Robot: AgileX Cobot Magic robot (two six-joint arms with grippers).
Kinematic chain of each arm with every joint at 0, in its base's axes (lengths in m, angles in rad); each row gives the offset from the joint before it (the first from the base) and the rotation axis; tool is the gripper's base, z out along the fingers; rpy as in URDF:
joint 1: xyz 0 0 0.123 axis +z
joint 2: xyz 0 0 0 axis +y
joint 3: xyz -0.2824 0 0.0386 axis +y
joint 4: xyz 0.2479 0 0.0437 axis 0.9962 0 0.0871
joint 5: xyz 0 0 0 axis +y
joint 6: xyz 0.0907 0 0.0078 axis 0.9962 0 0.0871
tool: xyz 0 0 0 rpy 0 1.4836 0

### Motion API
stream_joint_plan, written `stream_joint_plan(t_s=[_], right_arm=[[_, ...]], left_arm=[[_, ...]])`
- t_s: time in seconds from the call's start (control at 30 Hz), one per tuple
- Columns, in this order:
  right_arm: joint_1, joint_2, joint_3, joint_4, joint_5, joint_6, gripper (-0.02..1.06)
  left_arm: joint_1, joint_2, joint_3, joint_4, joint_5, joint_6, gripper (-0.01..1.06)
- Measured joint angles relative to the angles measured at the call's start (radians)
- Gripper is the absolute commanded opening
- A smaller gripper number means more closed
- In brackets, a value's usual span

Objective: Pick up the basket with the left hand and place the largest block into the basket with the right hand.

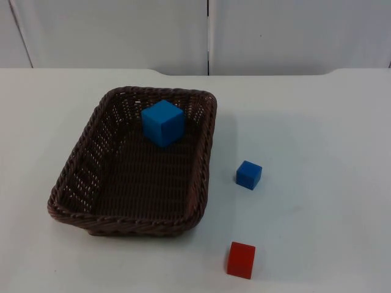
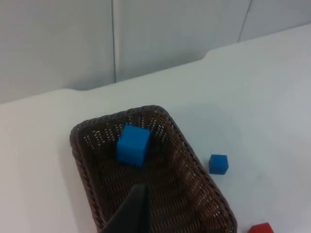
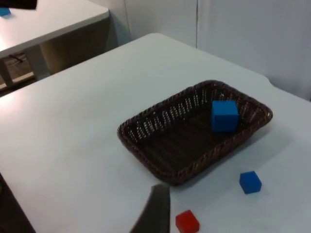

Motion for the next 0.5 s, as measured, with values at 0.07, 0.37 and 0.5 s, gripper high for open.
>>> stream_joint_plan(t_s=[0.07, 0.37, 0.5], right_arm=[[0.0, -0.028, 0.002, 0.002, 0.039, 0.0, 0.78], [0.0, -0.131, 0.002, 0.005, 0.143, 0.0, 0.78], [0.0, -0.187, 0.002, 0.005, 0.177, 0.0, 0.78]], left_arm=[[0.0, -0.033, 0.0, 0.004, 0.023, -0.006, 1.05], [0.0, -0.128, 0.0, 0.088, 0.064, -0.091, 1.05], [0.0, -0.174, 0.0, 0.121, 0.075, -0.123, 1.05]])
